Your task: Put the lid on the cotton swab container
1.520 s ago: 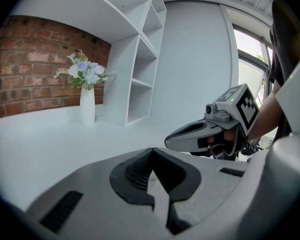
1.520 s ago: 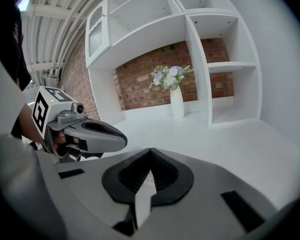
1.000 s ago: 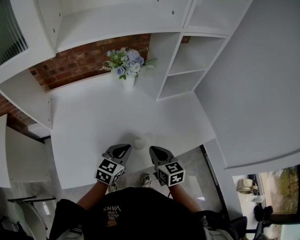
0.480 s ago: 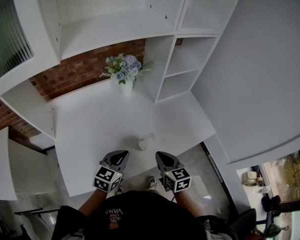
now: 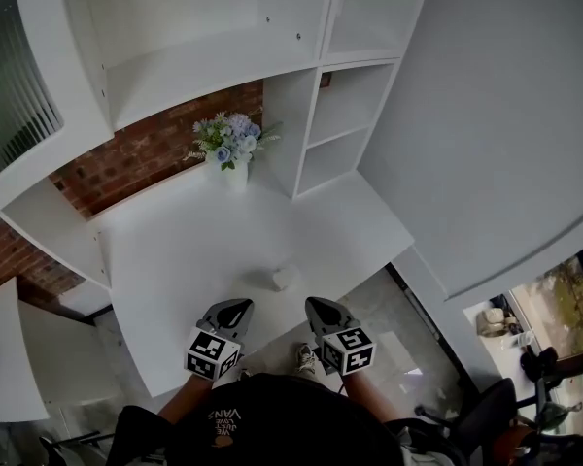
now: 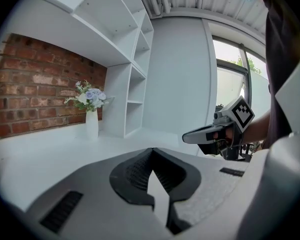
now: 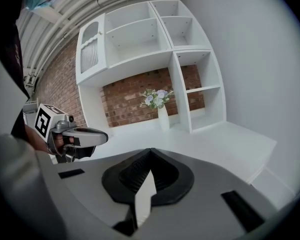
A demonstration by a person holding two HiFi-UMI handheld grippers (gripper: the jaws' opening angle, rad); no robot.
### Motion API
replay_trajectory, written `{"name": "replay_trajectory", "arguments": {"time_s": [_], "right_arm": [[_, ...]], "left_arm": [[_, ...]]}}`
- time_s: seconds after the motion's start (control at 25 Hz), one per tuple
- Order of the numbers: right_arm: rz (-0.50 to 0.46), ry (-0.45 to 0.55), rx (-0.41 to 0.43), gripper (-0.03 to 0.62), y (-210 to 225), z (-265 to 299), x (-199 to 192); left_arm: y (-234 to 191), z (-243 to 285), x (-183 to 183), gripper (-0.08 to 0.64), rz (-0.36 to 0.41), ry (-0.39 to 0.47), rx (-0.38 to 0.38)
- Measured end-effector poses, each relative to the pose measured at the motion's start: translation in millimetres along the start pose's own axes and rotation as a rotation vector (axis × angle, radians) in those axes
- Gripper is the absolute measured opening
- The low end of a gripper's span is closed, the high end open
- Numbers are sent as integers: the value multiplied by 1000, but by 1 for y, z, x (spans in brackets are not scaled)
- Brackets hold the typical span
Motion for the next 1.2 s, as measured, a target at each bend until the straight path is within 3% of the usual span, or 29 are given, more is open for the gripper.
{"name": "replay_trajectory", "arguments": {"time_s": [0.56,1.2], "right_arm": [[22,35,-94,0,-32,-19,-15],[3,22,-132,0,-46,-28,-23]], "left_arm": [[6,-27,-19,6,49,-5,-81],[9,-35,-28,6,59,-14,-100]]}}
Point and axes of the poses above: the fingertips, and each gripper's own axes: z forward along the fingers, y to its right, x out of its top, the point moved 3 cm from there along -z, backward along the fingers, and after that the axes turned 5 degrees about -y, right-handed, at the moved point
